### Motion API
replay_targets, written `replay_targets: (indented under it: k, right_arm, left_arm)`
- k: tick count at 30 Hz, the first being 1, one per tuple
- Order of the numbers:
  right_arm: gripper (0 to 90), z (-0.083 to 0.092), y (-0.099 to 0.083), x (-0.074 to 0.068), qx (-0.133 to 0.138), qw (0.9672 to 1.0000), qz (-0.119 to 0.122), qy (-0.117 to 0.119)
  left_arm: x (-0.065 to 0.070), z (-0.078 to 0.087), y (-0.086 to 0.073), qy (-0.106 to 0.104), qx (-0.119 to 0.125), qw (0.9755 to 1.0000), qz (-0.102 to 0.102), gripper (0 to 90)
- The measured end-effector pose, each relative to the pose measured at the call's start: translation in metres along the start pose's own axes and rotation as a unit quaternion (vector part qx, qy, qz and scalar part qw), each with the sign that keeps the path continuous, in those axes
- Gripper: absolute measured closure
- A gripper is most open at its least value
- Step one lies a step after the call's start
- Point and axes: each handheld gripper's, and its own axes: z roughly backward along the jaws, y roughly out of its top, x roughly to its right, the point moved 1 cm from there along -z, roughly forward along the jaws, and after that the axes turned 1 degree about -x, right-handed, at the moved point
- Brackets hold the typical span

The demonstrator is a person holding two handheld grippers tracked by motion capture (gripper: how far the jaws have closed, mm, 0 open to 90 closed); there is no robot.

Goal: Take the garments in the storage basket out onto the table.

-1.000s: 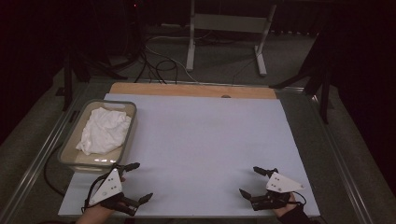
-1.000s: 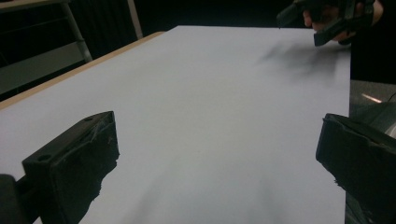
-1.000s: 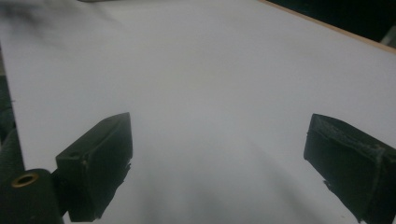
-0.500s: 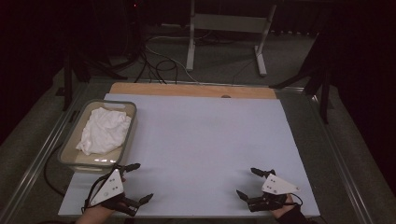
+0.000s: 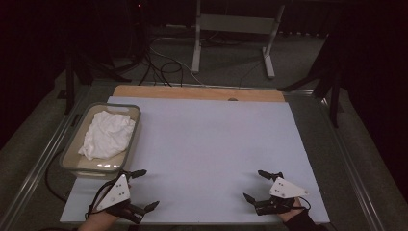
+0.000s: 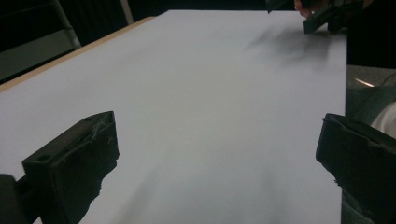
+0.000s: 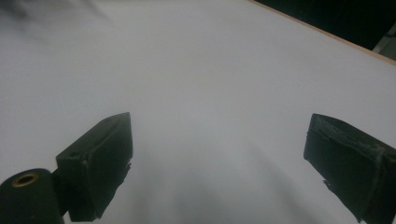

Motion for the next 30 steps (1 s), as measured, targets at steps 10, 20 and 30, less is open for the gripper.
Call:
replay_targets:
  k: [10,20,30]
  right_arm:
    - [8.2,0.004,0.005,-0.007,0.010,0.9998,0.017,-0.006]
    - [8.2,0.007,0.008,-0.009,0.017,0.9995,0.021,-0.018]
    - [8.2,0.008,0.009,-0.008,0.017,0.9995,0.021,-0.019]
  left_arm:
    - [0.008,-0.001,0.015,-0.017,0.001,0.9997,-0.016,0.3]
    - [0.009,0.003,0.033,-0.034,-0.007,0.9990,-0.028,0.2]
    - [0.002,0.012,0.049,-0.041,-0.016,0.9985,-0.033,0.2]
